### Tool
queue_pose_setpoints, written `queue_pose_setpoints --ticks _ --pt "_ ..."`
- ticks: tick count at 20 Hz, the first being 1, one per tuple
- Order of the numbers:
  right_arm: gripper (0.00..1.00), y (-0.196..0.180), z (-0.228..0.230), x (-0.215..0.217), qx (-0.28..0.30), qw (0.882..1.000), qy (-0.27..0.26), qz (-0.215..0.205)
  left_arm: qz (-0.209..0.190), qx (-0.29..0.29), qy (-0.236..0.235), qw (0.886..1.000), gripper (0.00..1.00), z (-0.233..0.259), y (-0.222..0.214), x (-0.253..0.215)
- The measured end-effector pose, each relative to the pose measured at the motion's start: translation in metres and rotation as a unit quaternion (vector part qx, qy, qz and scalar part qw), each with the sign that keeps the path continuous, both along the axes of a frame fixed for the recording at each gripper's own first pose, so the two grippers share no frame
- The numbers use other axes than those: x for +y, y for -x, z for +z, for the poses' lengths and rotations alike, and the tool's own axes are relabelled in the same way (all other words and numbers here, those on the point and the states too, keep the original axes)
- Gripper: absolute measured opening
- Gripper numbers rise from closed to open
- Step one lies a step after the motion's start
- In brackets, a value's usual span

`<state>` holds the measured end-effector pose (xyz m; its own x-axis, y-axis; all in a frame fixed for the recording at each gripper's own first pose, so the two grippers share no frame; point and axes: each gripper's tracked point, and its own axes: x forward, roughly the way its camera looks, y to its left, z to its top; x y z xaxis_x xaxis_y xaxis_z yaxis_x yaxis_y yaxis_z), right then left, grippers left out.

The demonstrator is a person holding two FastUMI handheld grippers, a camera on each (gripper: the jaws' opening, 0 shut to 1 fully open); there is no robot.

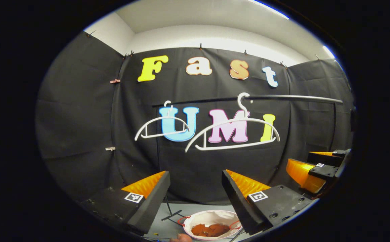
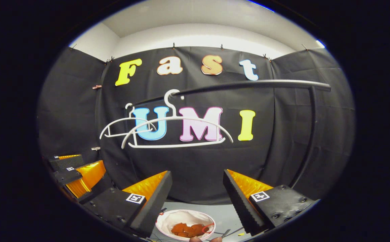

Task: Grasp the clothes on the hanger with both hands and then place them into the laundry hamper below.

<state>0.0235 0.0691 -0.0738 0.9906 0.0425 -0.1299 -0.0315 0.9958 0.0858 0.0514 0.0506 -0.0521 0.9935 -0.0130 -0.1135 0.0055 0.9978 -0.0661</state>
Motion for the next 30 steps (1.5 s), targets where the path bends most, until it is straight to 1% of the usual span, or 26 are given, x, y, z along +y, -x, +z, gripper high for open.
queue_pose_setpoints --ticks 1,2,3,4,6,7,8,9,11,12,13,14,16,18,20,21,22,24,25,26,27,28,30 --pt "1.00 0.006 0.008 0.001 -0.009 1.000 0.003 0.000 -0.001 -0.009 0.003 1.000 0.98 0.010 0.005 0.000" --pt "0.98 0.009 0.017 0.001 -0.017 1.000 0.004 0.003 -0.001 -0.019 0.004 1.000 0.97 0.019 0.012 0.000" --pt "0.99 0.011 0.027 0.001 -0.026 1.000 0.004 0.003 -0.001 -0.027 0.004 1.000 0.99 0.028 0.017 0.000" --pt "1.00 0.013 0.039 -0.001 -0.037 0.999 0.004 0.005 -0.002 -0.035 0.002 0.999 0.99 0.036 0.021 -0.002" --pt "0.98 0.019 0.063 -0.008 -0.062 0.998 0.003 0.009 -0.001 -0.046 -0.002 0.999 0.98 0.050 0.027 -0.006" --pt "0.97 0.021 0.071 -0.011 -0.070 0.997 0.004 0.011 0.001 -0.049 -0.003 0.999 0.99 0.057 0.031 -0.007" --pt "0.94 0.024 0.078 -0.016 -0.076 0.997 0.005 0.012 0.001 -0.052 -0.003 0.999 0.98 0.062 0.036 -0.012" --pt "0.98 0.028 0.085 -0.020 -0.082 0.997 0.005 0.015 0.001 -0.055 -0.002 0.998 0.99 0.067 0.040 -0.015" --pt "0.97 0.034 0.097 -0.030 -0.092 0.996 -0.001 0.016 0.000 -0.059 -0.003 0.998 0.99 0.075 0.048 -0.019" --pt "0.98 0.035 0.099 -0.034 -0.093 0.996 -0.006 0.015 0.000 -0.060 -0.004 0.998 0.99 0.075 0.054 -0.022" --pt "0.94 0.038 0.101 -0.040 -0.091 0.996 -0.012 0.012 0.000 -0.062 -0.004 0.998 0.99 0.077 0.060 -0.025" --pt "1.00 0.040 0.104 -0.043 -0.089 0.996 -0.021 0.012 0.002 -0.062 -0.007 0.998 0.99 0.077 0.065 -0.025" --pt "1.00 0.048 0.105 -0.055 -0.091 0.995 -0.029 0.006 0.003 -0.059 -0.012 0.998 0.99 0.074 0.075 -0.029" --pt "1.00 0.052 0.106 -0.065 -0.097 0.995 -0.021 0.000 0.003 -0.060 -0.014 0.998 0.99 0.073 0.083 -0.033" --pt "1.00 0.057 0.106 -0.068 -0.102 0.995 -0.012 -0.001 -0.001 -0.059 -0.010 0.998 0.97 0.071 0.087 -0.038" --pt "0.98 0.058 0.107 -0.067 -0.104 0.995 -0.010 0.000 -0.007 -0.056 -0.006 0.998 0.99 0.070 0.087 -0.041" --pt "0.98 0.059 0.106 -0.067 -0.104 0.995 -0.009 0.001 -0.008 -0.053 -0.003 0.999 0.97 0.068 0.089 -0.042" --pt "0.98 0.059 0.104 -0.065 -0.104 0.995 -0.007 0.004 -0.005 -0.053 -0.004 0.999 0.97 0.069 0.088 -0.042" --pt "0.98 0.060 0.104 -0.064 -0.105 0.994 -0.006 0.006 -0.002 -0.054 -0.004 0.999 0.99 0.070 0.088 -0.041" --pt "0.98 0.062 0.104 -0.065 -0.105 0.994 -0.005 0.006 0.000 -0.056 -0.005 0.998 0.97 0.070 0.088 -0.040" --pt "0.98 0.062 0.103 -0.064 -0.105 0.994 -0.005 0.007 0.002 -0.058 -0.005 0.998 0.99 0.071 0.088 -0.040" --pt "0.98 0.063 0.103 -0.065 -0.105 0.994 -0.004 0.006 0.004 -0.059 -0.006 0.998 0.97 0.071 0.088 -0.039" --pt "0.98 0.063 0.103 -0.066 -0.107 0.994 0.001 0.005 0.004 -0.059 -0.003 0.998 0.97 0.071 0.087 -0.040"
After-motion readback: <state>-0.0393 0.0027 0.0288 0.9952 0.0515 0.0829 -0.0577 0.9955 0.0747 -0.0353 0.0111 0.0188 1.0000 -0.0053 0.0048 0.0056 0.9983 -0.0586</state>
